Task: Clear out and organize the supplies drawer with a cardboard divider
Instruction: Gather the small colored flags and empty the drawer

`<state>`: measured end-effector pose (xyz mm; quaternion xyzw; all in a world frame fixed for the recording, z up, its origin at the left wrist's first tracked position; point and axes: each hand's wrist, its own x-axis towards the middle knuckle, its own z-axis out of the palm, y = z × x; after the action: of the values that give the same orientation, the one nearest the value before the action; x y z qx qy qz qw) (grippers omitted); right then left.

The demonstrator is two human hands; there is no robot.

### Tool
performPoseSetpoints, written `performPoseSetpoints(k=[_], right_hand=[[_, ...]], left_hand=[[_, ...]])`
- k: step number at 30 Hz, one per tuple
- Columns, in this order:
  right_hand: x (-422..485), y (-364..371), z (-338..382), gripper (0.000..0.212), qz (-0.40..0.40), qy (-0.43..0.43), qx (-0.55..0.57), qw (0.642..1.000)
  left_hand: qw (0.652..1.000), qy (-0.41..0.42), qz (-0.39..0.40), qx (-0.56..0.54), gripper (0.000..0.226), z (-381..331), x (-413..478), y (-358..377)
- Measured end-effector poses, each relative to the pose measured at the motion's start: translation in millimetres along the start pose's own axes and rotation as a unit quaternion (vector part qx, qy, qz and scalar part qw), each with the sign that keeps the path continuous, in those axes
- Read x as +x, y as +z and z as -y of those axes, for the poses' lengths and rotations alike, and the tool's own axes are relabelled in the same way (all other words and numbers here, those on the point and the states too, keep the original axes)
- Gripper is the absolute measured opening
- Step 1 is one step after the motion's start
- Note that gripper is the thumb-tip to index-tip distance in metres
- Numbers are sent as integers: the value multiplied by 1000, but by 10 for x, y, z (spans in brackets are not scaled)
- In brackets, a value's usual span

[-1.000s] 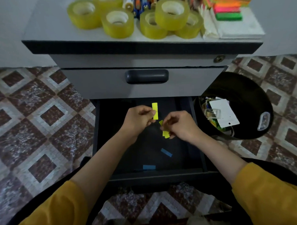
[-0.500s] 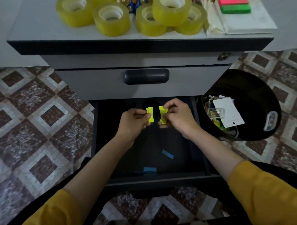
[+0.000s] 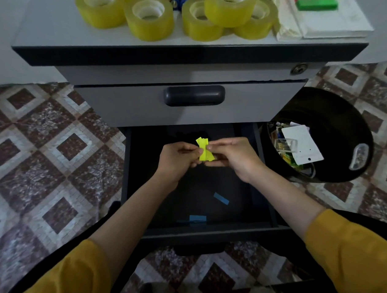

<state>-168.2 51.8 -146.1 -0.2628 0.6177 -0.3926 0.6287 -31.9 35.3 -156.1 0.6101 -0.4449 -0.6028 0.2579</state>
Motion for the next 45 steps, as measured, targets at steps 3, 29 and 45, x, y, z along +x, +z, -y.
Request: performPoseSetpoints(k=[3, 29, 45], right_hand=[[-14, -6, -4, 9, 11, -16, -15, 1000], [-41, -61, 28, 33, 49, -110, -381, 917], [-46, -91, 23, 37, -13, -211, -653, 727]], left_hand=[[1000, 5, 4, -17, 9, -32, -23, -11], [738, 264, 32, 620, 25, -152, -20, -166], [747, 253, 1, 615, 26, -126, -37, -160]])
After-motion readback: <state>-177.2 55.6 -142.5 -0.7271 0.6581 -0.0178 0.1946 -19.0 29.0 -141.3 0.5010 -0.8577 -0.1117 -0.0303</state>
